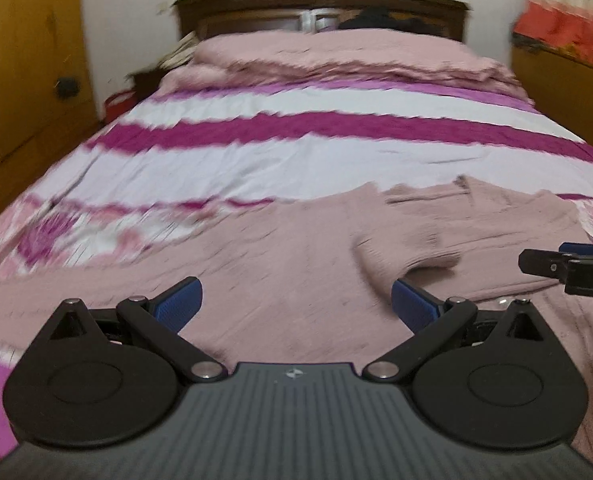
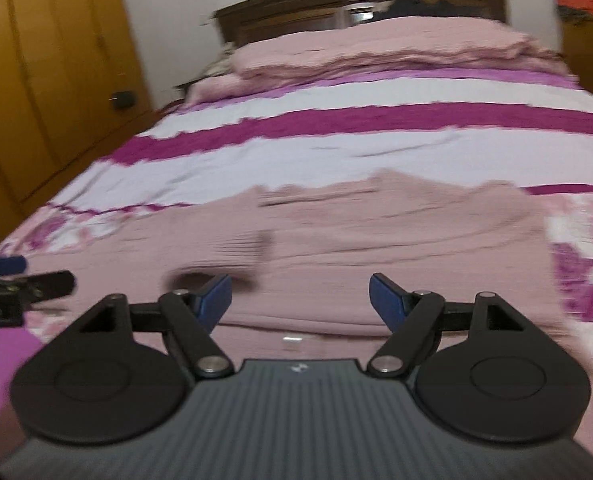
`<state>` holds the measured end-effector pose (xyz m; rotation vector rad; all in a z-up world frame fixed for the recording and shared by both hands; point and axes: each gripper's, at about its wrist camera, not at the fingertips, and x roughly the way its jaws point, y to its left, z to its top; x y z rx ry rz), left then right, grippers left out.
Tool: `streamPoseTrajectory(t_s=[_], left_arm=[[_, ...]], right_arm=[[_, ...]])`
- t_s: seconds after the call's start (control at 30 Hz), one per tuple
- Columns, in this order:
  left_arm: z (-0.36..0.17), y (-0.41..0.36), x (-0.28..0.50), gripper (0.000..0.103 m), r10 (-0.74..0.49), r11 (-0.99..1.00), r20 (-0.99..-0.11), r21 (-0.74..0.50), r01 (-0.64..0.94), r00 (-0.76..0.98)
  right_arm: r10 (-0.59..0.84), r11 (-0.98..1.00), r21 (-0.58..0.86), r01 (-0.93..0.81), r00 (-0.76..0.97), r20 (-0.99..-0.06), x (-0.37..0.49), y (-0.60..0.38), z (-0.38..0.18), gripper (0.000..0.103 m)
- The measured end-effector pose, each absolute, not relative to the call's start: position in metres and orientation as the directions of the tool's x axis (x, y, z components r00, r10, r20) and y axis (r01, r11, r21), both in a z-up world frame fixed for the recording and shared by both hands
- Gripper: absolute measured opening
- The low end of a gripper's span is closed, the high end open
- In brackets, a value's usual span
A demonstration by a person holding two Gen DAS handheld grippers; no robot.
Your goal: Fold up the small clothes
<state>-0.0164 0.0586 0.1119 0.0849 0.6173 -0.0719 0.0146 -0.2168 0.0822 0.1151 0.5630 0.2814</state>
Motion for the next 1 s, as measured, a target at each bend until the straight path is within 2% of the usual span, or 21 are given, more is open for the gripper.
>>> streamPoseTrajectory(t_s=[0.1, 0.3, 0.37, 0.53, 0.7, 0.73, 0.77, 0.83, 0.87, 1.0], left_arm=[[0.108, 0.035, -0.006, 0.103, -0.083, 0.985, -0.577, 0.078, 0.155, 0.813], [0.090, -0.011, 0.023, 0.086, -0.138, 0.963, -0.600, 0.104, 0.248, 0.788], [0.080, -0.022, 0.031, 0.083, -0.130, 0.955, -0.613, 0.134, 0.265, 0.779], [0.057, -0.048, 0.051, 0.083, -0.078, 0.928, -0.633, 0.236, 0.288, 0.771], [0.040, -0.063, 0.063, 0.081, -0.040, 0.898, -0.614, 0.324, 0.298, 0.788], [0.039, -0.064, 0.064, 0.064, -0.044, 0.890, -0.602, 0.339, 0.306, 0.797], [0.037, -0.066, 0.066, 0.036, -0.050, 0.883, -0.602, 0.346, 0.317, 0.797], [0.036, -0.063, 0.072, 0.015, -0.061, 0.901, -0.619, 0.304, 0.310, 0.783], [0.038, -0.059, 0.073, 0.011, -0.074, 0.915, -0.620, 0.269, 0.300, 0.781], [0.052, -0.038, 0.069, 0.010, -0.051, 0.965, -0.574, 0.183, 0.189, 0.817]], right_arm=[[0.241, 0.969, 0.178, -0.173, 0.830, -0.504, 0.015, -0.241, 0.077, 0.077], [0.137, 0.980, 0.194, -0.044, 0.855, -0.499, 0.023, -0.276, 0.060, 0.077], [0.135, 0.975, 0.219, -0.025, 0.856, -0.500, 0.025, -0.284, 0.054, 0.077], [0.136, 0.973, 0.231, -0.017, 0.851, -0.508, 0.027, -0.290, 0.038, 0.077], [0.143, 0.972, 0.232, -0.027, 0.854, -0.501, 0.026, -0.289, 0.034, 0.077], [0.145, 0.971, 0.236, -0.027, 0.854, -0.500, 0.027, -0.289, 0.033, 0.077], [0.146, 0.970, 0.240, -0.026, 0.854, -0.499, 0.026, -0.290, 0.032, 0.077], [0.149, 0.968, 0.249, -0.024, 0.854, -0.498, 0.026, -0.291, 0.031, 0.077], [0.150, 0.968, 0.251, -0.024, 0.854, -0.497, 0.026, -0.291, 0.030, 0.077], [0.152, 0.967, 0.252, -0.026, 0.856, -0.493, 0.025, -0.292, 0.030, 0.076]])
